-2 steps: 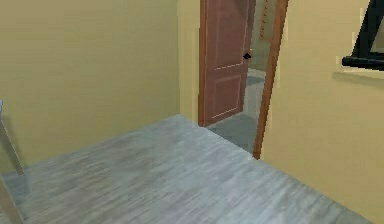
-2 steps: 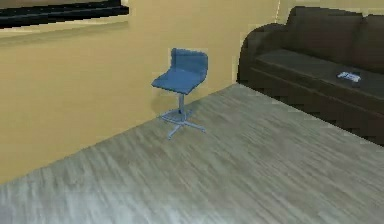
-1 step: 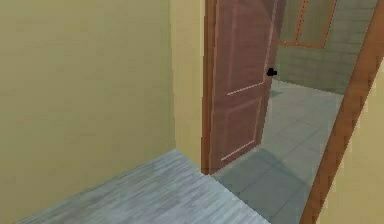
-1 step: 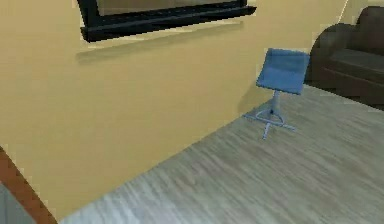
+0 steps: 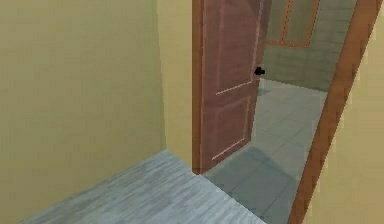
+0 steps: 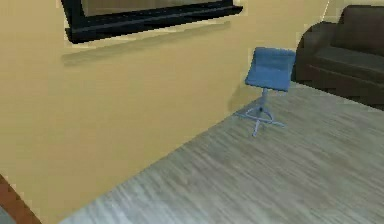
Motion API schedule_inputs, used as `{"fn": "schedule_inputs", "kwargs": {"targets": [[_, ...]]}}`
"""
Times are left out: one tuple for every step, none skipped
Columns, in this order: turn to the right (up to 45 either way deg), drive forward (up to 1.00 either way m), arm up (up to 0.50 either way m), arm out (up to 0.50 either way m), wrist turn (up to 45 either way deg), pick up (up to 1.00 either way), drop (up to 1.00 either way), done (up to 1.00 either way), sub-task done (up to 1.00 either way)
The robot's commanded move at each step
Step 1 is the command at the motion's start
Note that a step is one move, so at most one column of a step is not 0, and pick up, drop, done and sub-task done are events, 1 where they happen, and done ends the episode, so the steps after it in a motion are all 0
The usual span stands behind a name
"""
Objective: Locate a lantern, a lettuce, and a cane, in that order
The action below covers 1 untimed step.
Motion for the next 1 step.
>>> {"fn": "schedule_inputs", "kwargs": {"targets": [[0.0,1.00,0.00,0.00,0.0,0.00,0.00,0.00,0.00]]}}
